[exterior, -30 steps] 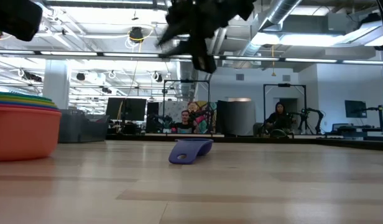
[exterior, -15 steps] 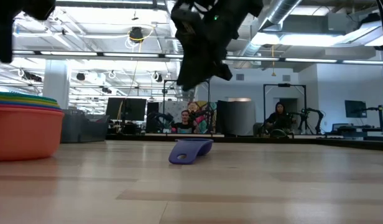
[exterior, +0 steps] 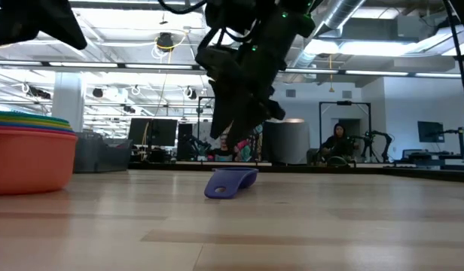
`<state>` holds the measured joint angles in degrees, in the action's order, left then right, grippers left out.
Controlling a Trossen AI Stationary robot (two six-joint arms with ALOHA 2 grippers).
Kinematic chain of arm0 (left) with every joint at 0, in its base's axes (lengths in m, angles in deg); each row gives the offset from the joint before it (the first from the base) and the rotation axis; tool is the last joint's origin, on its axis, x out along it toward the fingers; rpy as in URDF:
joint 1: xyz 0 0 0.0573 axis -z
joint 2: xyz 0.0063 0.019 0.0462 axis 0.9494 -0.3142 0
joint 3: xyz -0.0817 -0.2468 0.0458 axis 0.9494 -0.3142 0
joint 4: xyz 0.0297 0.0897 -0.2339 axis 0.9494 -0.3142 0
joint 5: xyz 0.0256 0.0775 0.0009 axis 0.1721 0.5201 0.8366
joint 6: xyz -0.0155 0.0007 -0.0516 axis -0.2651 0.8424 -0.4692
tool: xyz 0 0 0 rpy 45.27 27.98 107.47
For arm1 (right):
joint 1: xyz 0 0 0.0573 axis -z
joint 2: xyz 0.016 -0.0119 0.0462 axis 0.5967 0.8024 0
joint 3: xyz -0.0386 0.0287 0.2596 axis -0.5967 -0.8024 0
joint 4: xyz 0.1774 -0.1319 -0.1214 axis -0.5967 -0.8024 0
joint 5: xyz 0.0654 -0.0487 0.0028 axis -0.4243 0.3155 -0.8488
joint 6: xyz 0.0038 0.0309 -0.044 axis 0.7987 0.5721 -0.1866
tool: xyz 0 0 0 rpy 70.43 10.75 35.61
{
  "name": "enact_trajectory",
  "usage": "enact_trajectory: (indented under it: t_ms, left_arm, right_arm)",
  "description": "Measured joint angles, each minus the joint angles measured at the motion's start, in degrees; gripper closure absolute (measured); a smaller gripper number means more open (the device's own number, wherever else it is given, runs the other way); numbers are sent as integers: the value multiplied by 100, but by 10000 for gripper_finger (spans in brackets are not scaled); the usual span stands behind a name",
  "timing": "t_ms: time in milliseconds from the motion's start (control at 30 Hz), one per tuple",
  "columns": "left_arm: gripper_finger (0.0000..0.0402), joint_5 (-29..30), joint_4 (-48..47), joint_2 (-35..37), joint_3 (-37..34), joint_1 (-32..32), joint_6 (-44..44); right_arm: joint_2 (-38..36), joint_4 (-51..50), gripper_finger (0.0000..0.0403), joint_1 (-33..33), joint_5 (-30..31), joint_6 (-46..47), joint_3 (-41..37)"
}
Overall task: Nest measuring cups in basket
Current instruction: Stack the dark blue measuring cup on top of the light blue measuring cup
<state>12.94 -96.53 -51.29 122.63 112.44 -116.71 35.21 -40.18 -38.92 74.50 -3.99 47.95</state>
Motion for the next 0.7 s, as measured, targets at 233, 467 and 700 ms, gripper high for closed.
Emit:
enact_trajectory:
  t_ms: [233, 467, 700]
  left_arm:
    - [401, 95, 51, -26, 0, -343, 172]
    - [401, 185, 565, -98, 0, -417, 637]
    - [401, 206, 553, -139, 0, -436, 649]
  right_arm:
    - [203, -140, 162, 15, 62, -5, -15]
    - [285, -167, 175, -250, -89, -22, -13]
    - [278, -239, 180, -317, 18, 124, 7]
